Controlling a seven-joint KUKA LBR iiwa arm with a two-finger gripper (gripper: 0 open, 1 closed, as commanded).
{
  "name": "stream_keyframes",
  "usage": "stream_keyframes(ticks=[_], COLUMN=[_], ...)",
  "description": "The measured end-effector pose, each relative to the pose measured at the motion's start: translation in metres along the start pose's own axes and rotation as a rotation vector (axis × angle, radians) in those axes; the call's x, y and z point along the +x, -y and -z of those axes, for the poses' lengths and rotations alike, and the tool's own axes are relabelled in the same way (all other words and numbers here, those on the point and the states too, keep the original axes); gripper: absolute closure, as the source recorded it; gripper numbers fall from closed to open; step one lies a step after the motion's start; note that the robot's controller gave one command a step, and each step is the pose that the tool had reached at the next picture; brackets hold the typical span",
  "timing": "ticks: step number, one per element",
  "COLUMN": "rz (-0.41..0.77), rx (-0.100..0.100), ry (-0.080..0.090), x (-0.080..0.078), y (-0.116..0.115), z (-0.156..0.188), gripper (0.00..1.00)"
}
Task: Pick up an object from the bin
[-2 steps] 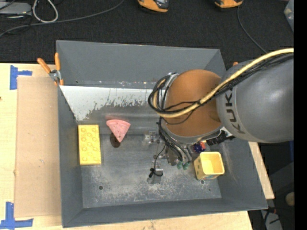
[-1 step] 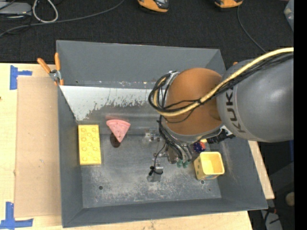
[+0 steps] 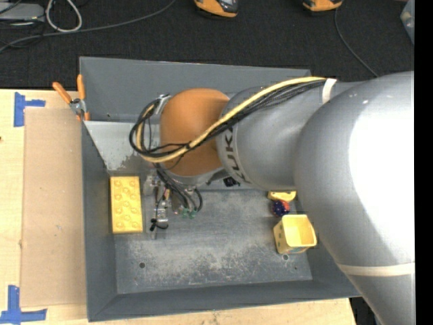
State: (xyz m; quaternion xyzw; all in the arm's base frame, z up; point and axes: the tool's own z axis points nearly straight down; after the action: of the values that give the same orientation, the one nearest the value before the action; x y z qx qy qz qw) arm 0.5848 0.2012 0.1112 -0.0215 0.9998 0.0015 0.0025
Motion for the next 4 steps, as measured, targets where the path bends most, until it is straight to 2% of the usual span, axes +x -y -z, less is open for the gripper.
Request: stream_keyframes(ticks=[1, 2, 3, 4], rz=[0.014, 0.224, 0.656, 0.556], rx=[0.003, 0.002, -0.004, -0.003], ry=[0.000, -0.003, 0.011, -0.003], x=[-0.014, -0.034, -0.016, -0.035], y=[-0.028, 0.043, -0.041, 0.041], z=[0.015, -0.013, -0.041, -0.040], gripper=[0.00, 0.00, 0.00, 1.00])
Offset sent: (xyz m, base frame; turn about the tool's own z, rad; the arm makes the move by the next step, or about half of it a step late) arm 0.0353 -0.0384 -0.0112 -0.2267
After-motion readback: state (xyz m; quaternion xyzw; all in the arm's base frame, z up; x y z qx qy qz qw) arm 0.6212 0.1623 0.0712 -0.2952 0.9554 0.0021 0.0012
